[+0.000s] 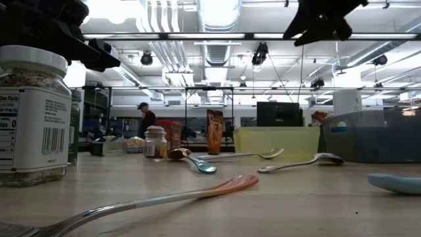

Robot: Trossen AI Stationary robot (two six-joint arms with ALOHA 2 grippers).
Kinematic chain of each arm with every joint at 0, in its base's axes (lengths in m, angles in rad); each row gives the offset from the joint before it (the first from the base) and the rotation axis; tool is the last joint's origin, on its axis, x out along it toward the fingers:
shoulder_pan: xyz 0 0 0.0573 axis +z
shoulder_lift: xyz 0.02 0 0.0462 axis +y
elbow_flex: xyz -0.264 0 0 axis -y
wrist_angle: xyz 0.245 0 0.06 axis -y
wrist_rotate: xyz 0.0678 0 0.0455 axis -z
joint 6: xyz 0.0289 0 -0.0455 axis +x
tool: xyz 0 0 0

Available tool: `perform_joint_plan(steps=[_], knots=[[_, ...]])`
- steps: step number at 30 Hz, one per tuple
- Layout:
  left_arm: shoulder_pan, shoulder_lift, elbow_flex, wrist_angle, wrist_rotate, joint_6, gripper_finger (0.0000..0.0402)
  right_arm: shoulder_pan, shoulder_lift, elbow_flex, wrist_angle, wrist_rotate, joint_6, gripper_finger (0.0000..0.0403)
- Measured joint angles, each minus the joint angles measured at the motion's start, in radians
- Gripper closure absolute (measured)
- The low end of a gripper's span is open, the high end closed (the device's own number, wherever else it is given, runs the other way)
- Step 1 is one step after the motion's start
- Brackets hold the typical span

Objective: Pick & Place Food Item
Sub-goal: Put the orange noodle pack into the blue bin

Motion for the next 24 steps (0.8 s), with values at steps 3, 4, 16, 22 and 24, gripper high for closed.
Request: perform_joint_plan(steps=[3,4,16,22,24], knots=[[0.0,0.0,0.0,0.0,0.0,0.001,0.0143,0.081,-0.009,-0.038,0.024,0.088,0.004,0.0172],[0.0,0.0,0.0,0.0,0.0,0.001,0.0143,0.105,-0.015,-0.055,0.038,0.11,0.008,0.0172],[0.0,0.0,0.0,0.0,0.0,0.001,0.0143,0.237,-0.109,-0.196,0.137,0.201,0.005,0.0172],[0.0,0.0,0.0,0.0,0.0,0.001,0.0143,0.237,-0.148,-0.224,0.142,0.198,-0.004,0.0172],[0.0,0.0,0.0,0.0,0.0,0.0,0.0143,0.237,-0.15,-0.225,0.142,0.198,-0.005,0.0172]])
